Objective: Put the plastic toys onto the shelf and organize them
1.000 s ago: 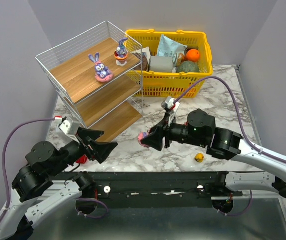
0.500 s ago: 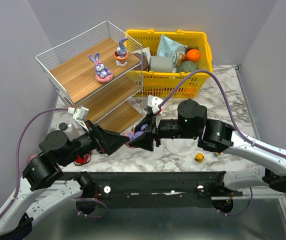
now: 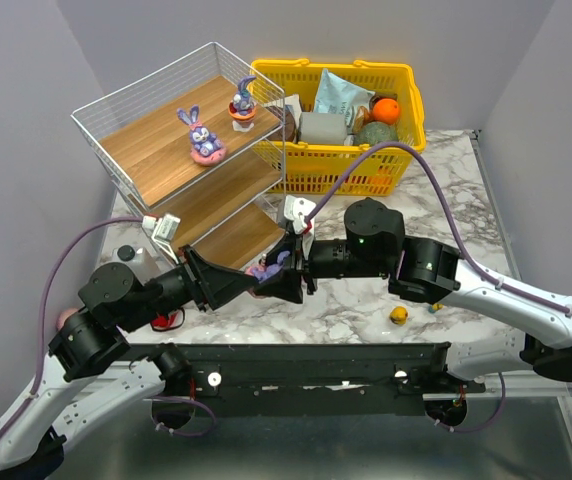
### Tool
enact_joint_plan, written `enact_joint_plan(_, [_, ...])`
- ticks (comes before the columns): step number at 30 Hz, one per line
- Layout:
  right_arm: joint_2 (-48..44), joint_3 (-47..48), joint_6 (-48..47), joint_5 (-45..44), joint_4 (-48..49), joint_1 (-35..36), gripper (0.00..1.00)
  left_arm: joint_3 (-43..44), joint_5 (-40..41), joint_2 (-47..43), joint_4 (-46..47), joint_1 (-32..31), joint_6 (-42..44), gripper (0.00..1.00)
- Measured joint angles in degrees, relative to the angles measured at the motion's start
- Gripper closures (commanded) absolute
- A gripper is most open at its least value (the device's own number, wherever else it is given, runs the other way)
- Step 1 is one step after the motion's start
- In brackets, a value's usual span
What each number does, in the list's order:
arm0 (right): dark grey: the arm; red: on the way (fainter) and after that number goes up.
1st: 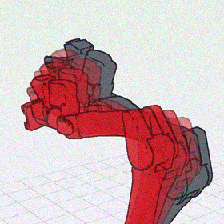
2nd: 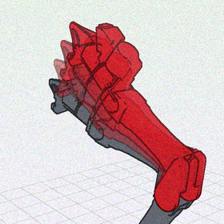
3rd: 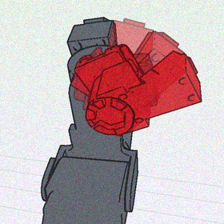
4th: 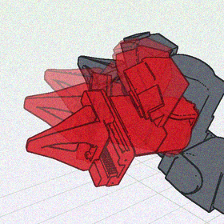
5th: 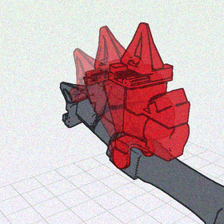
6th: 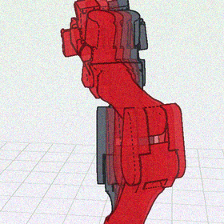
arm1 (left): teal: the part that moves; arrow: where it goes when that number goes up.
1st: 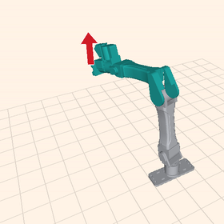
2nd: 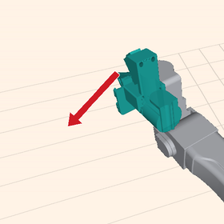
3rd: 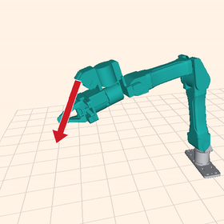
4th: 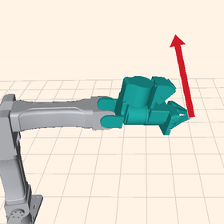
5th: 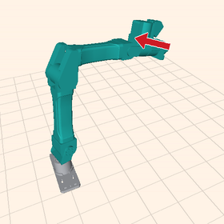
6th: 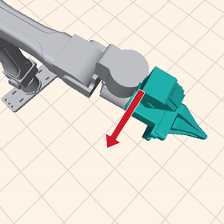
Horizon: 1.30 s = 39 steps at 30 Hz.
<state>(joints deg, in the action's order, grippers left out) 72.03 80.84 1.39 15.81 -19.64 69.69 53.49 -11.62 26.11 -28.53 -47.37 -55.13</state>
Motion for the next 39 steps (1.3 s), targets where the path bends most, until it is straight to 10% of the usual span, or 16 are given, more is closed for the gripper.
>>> enact_joint_plan(8, [0.4,1.7,-2.8,-1.1,1.1,0.5,0.99,-1.7,-2.2,-0.2,-0.3,-0.3,-1.8,0.99])
enact_joint_plan(18, [1.0,2.4,-2.8,-4.0,0.8,0.9,0.97,-1.7,-1.4,0.0,-0.2,-0.2,-2.1,1.00])
enact_joint_plan(22, [0.7,2.1,-1.3,-6.6,1.3,1.3,0.78,-1.7,-0.4,-0.2,0.2,-0.2,-2.1,1.00])
enact_joint_plan(26, [-0.9,-0.1,1.2,-9.5,3.7,1.5,0.38,-1.4,0.8,-0.8,0.7,-0.2,-2.2,1.00])
enact_joint_plan(39, [-6.6,-2.8,5.9,-17.5,7.6,1.6,0.09,-0.9,3.2,-1.1,1.1,-0.2,-2.4,1.00])
